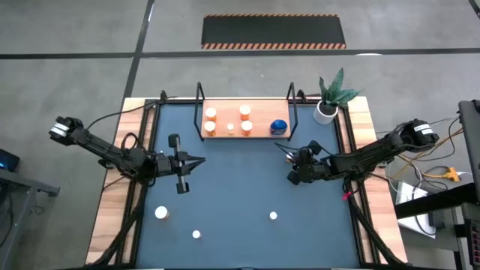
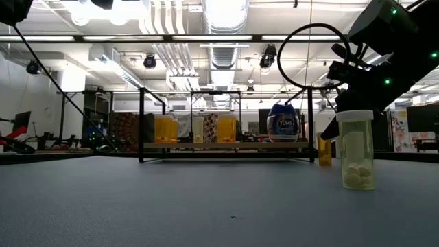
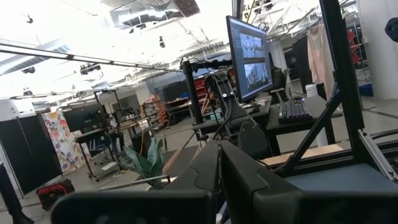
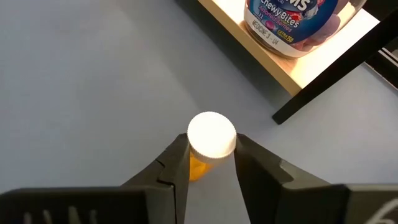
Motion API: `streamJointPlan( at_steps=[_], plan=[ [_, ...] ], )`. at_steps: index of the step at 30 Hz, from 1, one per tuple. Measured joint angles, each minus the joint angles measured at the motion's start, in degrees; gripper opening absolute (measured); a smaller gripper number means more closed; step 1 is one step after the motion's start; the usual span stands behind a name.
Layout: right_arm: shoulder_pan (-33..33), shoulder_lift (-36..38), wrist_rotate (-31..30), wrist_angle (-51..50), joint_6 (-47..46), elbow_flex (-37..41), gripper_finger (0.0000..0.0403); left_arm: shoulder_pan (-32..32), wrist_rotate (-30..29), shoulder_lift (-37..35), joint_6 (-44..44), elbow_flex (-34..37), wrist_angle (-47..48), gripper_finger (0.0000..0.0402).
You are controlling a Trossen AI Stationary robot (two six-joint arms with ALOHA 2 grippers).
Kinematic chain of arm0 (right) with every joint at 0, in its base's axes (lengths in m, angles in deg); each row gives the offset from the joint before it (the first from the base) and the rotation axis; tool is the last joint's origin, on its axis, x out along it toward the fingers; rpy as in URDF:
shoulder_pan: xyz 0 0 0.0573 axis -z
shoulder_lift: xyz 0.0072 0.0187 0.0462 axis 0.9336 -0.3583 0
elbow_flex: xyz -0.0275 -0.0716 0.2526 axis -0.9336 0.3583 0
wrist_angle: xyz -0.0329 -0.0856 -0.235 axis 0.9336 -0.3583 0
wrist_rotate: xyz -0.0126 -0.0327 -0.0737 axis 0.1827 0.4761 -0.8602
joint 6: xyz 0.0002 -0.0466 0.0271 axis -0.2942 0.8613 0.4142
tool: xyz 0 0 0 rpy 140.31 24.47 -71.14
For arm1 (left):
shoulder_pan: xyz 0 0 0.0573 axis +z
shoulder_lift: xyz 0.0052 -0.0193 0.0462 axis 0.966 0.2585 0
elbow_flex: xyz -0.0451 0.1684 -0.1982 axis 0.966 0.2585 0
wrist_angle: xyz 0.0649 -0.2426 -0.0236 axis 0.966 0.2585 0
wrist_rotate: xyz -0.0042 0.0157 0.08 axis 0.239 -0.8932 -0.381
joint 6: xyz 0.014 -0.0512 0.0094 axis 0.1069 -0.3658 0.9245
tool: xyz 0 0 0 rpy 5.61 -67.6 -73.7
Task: Pick and place medicine bottles onto shelf by color
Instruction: Put the small orange pill bottle on the shelf
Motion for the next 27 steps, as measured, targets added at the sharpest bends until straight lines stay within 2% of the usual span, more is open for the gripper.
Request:
streamJointPlan(
  at_steps=[6, 9, 15, 27],
  plan=[
    [0.00, 0.31, 0.23, -0.20, -0.28, -0.16, 0.0113, 0.00, -0.02, 0.00, 1.18, -0.02, 0.00, 0.0000],
    [0.00, 0.46, 3.42, -0.55, 0.33, -2.20, 0.0110, 0.00, -0.01, 0.09, 1.18, 0.00, 0.00, 0.0000],
    [-0.15, 0.17, 8.91, -2.46, 2.97, -9.61, 0.0101, 0.00, -0.02, 0.02, 1.14, 0.00, -0.03, 0.0000],
    [-1.90, -1.93, 9.15, -3.91, 13.32, -26.53, 0.0102, -0.07, -0.04, -0.88, 1.05, 0.02, 1.50, 0.0000]
  ],
)
